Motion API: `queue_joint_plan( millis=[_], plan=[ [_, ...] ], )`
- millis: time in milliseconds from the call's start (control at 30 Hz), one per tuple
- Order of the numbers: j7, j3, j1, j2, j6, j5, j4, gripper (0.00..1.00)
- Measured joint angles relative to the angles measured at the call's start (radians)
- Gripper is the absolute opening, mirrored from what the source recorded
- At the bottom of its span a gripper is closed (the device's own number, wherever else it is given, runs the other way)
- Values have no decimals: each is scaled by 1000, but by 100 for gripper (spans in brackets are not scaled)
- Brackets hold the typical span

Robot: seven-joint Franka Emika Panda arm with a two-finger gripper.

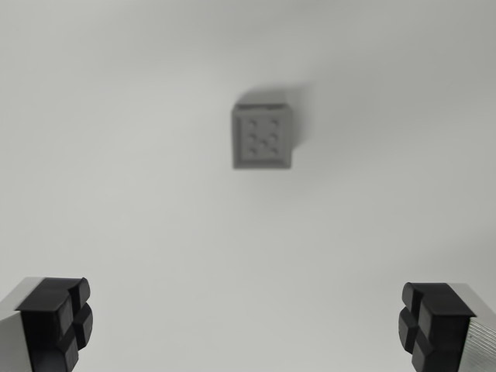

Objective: Destack cube

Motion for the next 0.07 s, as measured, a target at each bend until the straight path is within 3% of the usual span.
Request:
queue_joint_plan(
  millis=[67],
  plan=[
    [0, 0, 0, 0, 0, 0, 0, 100]
  ],
)
